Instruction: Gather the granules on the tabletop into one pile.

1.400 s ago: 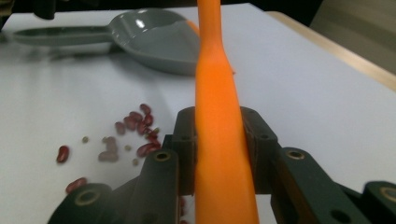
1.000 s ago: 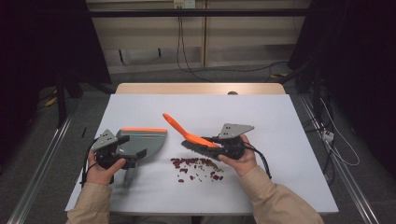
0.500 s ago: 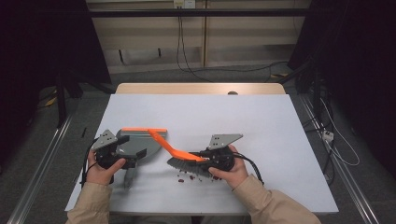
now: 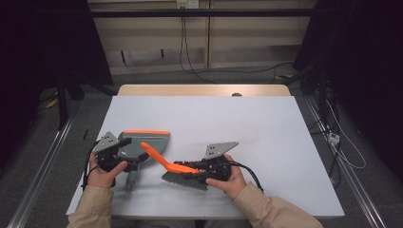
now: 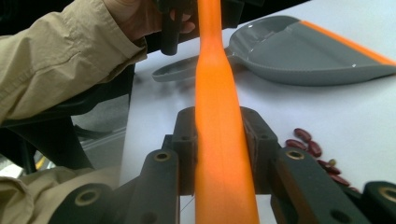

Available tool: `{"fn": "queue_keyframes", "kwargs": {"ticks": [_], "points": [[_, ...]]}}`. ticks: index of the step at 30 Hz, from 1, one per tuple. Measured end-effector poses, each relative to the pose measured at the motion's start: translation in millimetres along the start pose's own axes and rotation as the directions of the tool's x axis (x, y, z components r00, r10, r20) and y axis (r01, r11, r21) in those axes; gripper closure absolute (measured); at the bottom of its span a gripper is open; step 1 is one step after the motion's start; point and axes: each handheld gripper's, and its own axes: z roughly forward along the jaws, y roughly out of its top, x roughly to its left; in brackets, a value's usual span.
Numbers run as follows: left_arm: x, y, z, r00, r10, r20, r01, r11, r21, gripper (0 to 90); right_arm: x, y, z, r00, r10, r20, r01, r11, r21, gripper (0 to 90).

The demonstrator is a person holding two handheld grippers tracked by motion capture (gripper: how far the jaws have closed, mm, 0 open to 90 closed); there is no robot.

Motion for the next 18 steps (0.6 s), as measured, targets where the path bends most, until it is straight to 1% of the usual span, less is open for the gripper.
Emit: {"fn": "queue_keyframes", "kwargs": {"ticks": [1, 3, 4, 6, 10, 14, 18], "points": [[0.1, 0.0, -0.1, 1.0000, -0.001, -0.002, 0.001, 1.0000, -0.001, 5.1, 0.0, -0.4, 1.1, 0.9999, 0.012, -0.005, -0.012, 1.000, 0.000, 70.8], [0.2, -0.2, 0.0, 1.0000, -0.003, -0.001, 0.003, 1.0000, 0.001, 5.1, -0.7, -0.8, 3.2, 0.9999, 0.011, -0.002, -0.011, 1.000, 0.004, 70.8], [0.2, -0.2, 0.1, 1.0000, -0.003, -0.002, 0.003, 1.0000, 0.003, 5.1, -2.0, -1.6, 4.3, 0.9997, 0.025, -0.007, -0.025, 1.000, 0.006, 70.8], [-0.2, -0.2, 0.2, 1.0000, -0.003, -0.002, 0.003, 1.0000, 0.003, 5.1, -4.1, -3.3, 7.0, 0.9994, 0.034, -0.002, -0.034, 0.999, 0.020, 70.8], [0.2, -0.2, 0.1, 1.0000, -0.002, -0.006, 0.002, 1.0000, 0.004, 5.2, -10.0, -3.5, 7.7, 0.9981, 0.052, 0.033, -0.053, 0.998, 0.035, 70.9], [0.3, -0.2, -0.1, 1.0000, -0.002, -0.007, 0.002, 1.0000, 0.004, 5.2, -19.4, -5.0, 2.3, 0.9929, 0.094, 0.073, -0.097, 0.995, 0.036, 71.0], [0.4, 0.0, -0.4, 1.0000, 0.003, -0.006, -0.003, 1.0000, 0.002, 5.2, -23.7, -5.4, -1.3, 0.9902, 0.104, 0.093, -0.108, 0.993, 0.042, 71.0]]}}
